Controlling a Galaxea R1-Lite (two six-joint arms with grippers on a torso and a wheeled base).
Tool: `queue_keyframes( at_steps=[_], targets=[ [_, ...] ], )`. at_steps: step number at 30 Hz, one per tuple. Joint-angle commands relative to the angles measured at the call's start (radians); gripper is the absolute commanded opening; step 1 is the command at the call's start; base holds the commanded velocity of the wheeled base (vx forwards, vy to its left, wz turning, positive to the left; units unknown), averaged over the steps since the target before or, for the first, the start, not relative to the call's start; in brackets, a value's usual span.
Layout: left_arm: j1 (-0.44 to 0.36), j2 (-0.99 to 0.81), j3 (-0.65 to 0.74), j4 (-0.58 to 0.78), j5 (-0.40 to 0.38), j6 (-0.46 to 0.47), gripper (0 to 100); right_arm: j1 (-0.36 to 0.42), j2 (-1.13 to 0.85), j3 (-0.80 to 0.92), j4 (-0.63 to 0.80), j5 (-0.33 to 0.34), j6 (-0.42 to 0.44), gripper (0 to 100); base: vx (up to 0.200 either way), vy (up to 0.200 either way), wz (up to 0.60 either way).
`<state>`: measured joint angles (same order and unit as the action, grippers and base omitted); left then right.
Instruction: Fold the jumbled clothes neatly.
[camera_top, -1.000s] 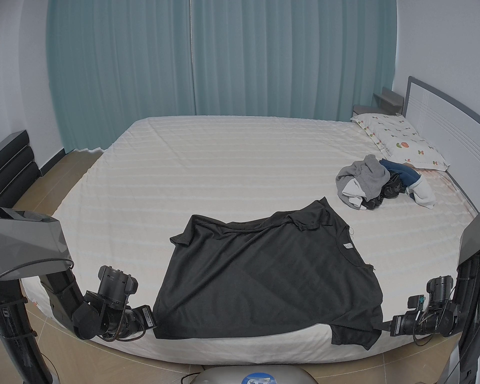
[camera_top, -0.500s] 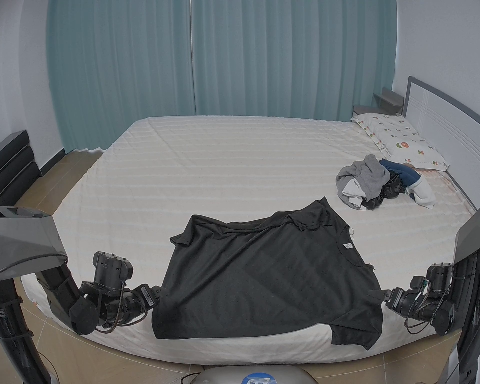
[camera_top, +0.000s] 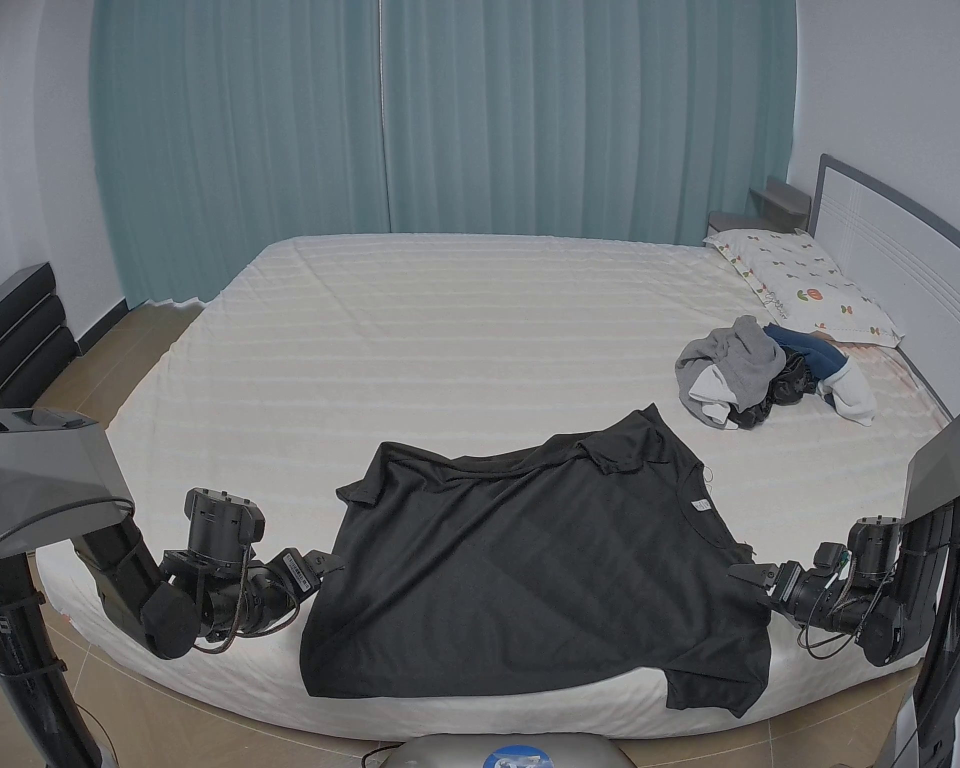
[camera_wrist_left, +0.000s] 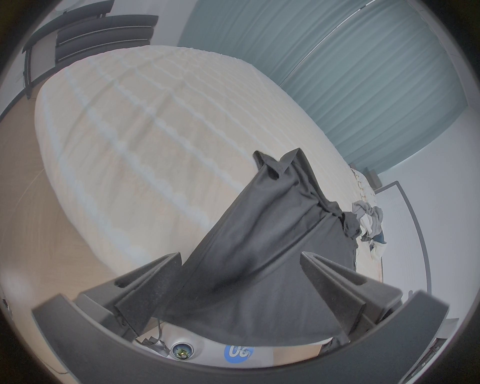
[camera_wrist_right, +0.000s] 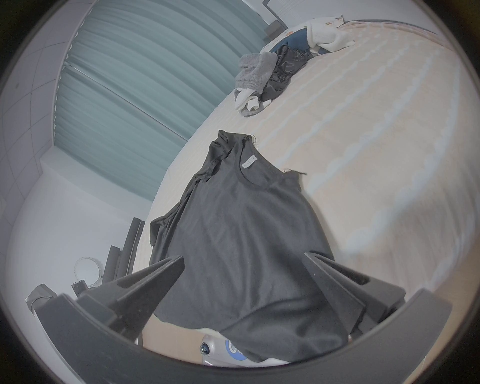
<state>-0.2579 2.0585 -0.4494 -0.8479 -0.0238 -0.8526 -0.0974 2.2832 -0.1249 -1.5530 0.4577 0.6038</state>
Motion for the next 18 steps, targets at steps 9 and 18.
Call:
queue_keyframes(
  at_steps=[9,18],
  targets=[
    [0.000,0.026,-0.051,-0.002,-0.008,-0.089,100,0.002,0.013,-0.010,-0.007,0.004,0.005,100,0.000,0.000,0.00],
    [-0.003,0.049,-0.065,-0.002,-0.007,-0.092,100,0.007,0.021,-0.012,-0.007,0.003,0.005,100,0.067,0.000,0.00]
  ],
)
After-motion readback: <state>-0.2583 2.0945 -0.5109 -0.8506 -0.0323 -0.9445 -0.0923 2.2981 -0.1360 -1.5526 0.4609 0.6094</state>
